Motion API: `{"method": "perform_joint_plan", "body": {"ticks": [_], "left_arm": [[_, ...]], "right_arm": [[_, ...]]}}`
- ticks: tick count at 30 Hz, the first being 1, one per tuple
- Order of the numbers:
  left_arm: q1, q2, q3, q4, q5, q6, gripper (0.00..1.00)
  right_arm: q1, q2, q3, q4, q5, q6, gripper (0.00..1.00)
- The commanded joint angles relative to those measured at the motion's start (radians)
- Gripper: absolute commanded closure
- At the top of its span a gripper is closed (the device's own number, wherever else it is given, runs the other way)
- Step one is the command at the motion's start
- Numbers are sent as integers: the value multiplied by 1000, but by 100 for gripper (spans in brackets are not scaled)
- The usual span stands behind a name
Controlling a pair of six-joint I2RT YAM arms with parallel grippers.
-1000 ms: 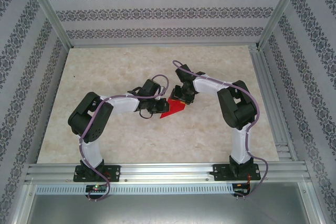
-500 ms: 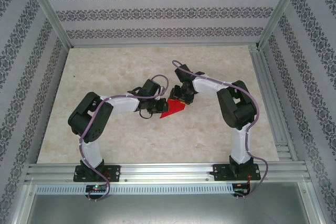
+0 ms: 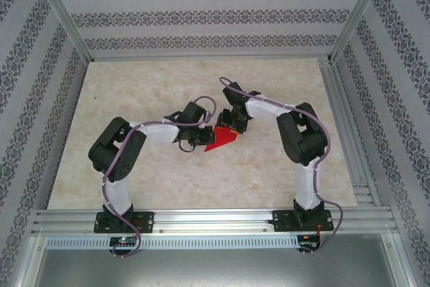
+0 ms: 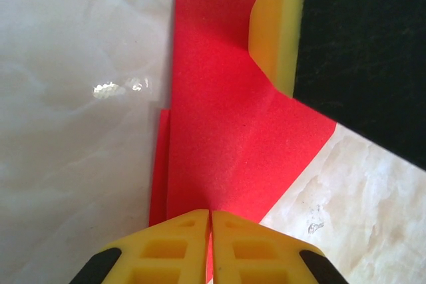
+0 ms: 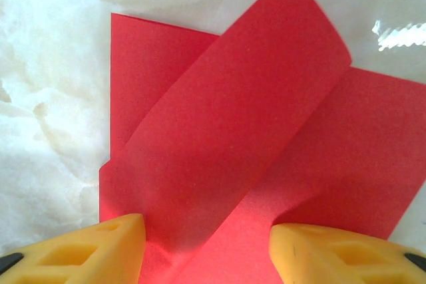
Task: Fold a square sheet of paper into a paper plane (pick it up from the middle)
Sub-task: Fourth fold the wing at the center of the table.
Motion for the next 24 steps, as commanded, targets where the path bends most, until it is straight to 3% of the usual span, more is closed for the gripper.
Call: {"method": "perform_joint_plan", "body": {"ticks": [1,11,24], "left_arm": [[7,20,17,-42,-30,13,89],[6,28,6,-70,-46,8,91],[6,48,-14,-98,-51,16,96]], "right_arm": [[3,180,-82,-4,125,-11,42],[5,164,-72,-4,112,-14,42],[-16,-32,7,4,38,-55,42]]}}
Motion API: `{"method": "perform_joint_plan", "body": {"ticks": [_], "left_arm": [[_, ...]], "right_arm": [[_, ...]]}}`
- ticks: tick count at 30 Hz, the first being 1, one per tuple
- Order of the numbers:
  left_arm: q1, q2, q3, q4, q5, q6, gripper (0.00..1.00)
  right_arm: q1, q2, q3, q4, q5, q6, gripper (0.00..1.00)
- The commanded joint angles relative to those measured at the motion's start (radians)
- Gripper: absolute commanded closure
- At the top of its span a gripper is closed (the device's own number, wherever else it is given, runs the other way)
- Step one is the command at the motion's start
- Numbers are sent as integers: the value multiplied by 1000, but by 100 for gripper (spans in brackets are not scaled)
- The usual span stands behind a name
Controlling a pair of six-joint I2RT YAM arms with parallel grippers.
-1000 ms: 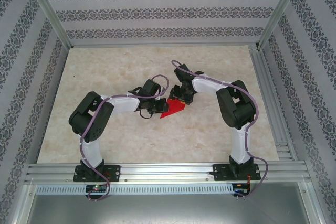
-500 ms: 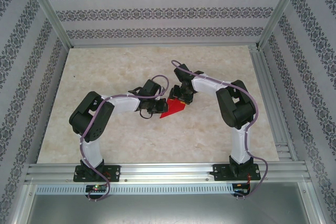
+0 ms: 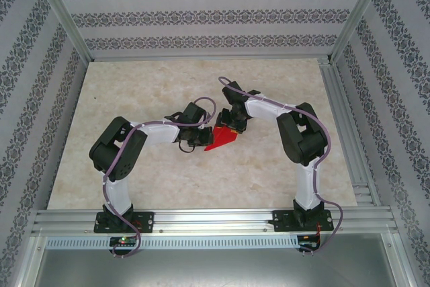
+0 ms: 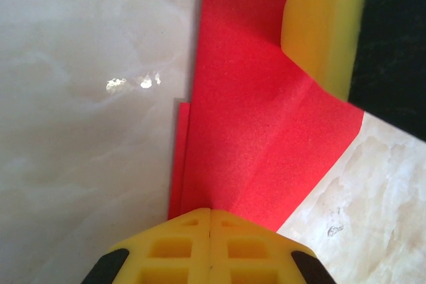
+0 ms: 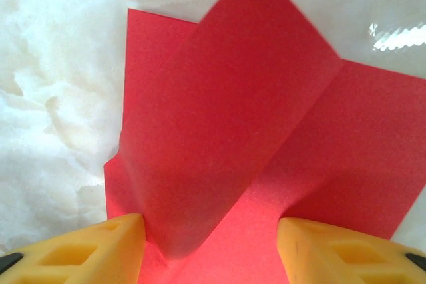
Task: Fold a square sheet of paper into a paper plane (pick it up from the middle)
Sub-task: Fourth fold the wing at the center of the table.
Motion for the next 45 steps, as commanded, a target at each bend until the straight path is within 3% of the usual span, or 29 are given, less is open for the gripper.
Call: {"method": "perform_joint_plan", "body": {"ticks": [1,8,14,18,45], "left_arm": [[7,39,-13,-81,-30,18,96],[6,49,-8,-95,-24,42,97],[6,60,-2,-98,-21,45,98],[6,62,-2,-103,-24,47,98],[6,65,-5,-116,-21,46,98]], "right_arm": [[-21,-35,-14,35,38,-45,43],[-26,-217,-137,214,-90,-55,47],[1,-192,-197,327,-210,-29,71],[11,-149,-209,386,-264,-5,80],[-47,-26,-241,396,-174,5,85]]}}
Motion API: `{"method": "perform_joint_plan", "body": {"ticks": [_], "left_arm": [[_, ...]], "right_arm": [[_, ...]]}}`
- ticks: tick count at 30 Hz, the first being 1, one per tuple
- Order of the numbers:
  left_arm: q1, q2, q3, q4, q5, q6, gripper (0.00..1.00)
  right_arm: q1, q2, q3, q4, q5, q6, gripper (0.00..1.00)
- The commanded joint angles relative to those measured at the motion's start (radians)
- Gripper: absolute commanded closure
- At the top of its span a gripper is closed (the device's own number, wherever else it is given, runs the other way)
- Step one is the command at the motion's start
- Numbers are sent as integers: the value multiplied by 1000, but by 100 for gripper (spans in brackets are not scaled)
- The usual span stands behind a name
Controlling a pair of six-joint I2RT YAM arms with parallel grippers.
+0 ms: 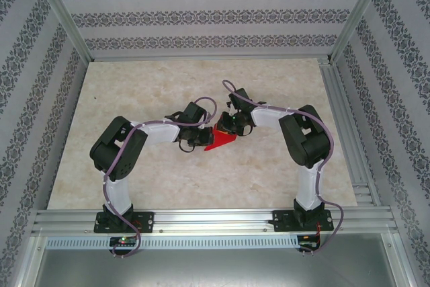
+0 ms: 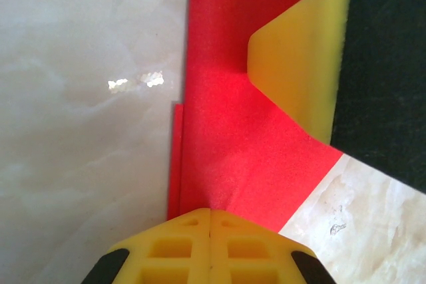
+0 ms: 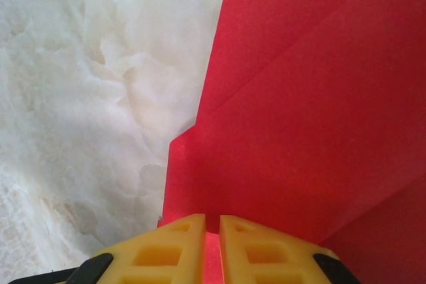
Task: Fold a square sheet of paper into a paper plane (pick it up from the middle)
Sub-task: Fourth fold the wing at the center of the table.
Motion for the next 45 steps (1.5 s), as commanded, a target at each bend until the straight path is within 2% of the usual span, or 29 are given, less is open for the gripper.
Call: {"method": "perform_joint_plan", "body": {"ticks": [1,17,38,45], "left_arm": [[6,57,-14,-106,-26,21,98],[5,62,-27,-125,-21,41,98],[7,68,-30,-125,-9,52,98],[6,69,-27,-127,-7,57,98]], "right_arm": [[-25,26,-22,30,49,8,86],[-115,22,-103,210,-66,5,86],[-254,74,27,87,33,-73,82],[-274,-13,52,75,26,-98,80]]}}
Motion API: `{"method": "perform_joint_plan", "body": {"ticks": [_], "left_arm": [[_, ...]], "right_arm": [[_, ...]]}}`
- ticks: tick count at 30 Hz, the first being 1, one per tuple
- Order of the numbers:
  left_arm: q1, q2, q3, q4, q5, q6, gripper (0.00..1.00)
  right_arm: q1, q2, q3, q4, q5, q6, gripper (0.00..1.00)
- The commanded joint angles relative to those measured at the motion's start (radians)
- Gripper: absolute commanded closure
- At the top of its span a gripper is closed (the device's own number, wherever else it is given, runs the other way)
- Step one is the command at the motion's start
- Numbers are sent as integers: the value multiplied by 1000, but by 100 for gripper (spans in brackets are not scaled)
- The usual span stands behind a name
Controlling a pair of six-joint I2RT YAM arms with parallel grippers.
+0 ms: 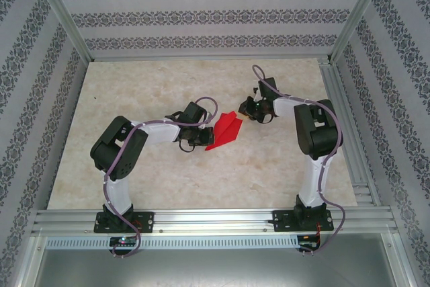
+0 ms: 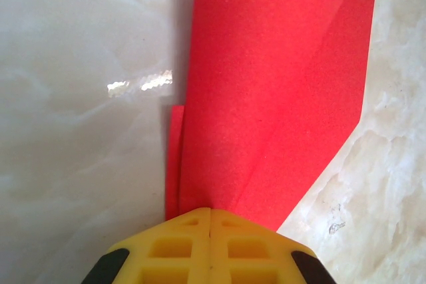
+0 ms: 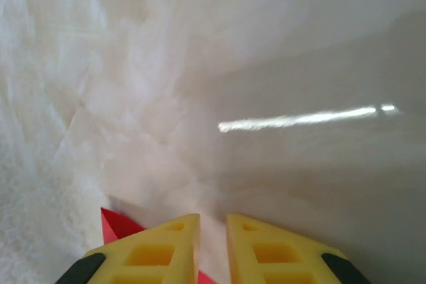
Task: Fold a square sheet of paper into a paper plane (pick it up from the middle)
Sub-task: Fourth fold the wing at the center of the table.
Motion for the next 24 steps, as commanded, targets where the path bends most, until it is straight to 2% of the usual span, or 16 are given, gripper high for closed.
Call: {"method": "perform_joint_plan", "body": {"ticks": [1,4,9,15,24], "left_arm": [[5,62,-30,-128,-19,29,98],[5,62,-29,-125,-20,26,98],[6,65,-23,-124,-19,26,98],[5,65,-23,-119,-18,25,98],[5,58,-21,-118,-14,23,98]], "right_arm": [[-2,-80,10,-13,55,-38,80],[18,-173,-42,5,47,-37,79],[122,-235,-110,9,47,-11,80],[236,-179,-142,86,21,82,83],[272,-65,-126,91,-2,122,88]]}}
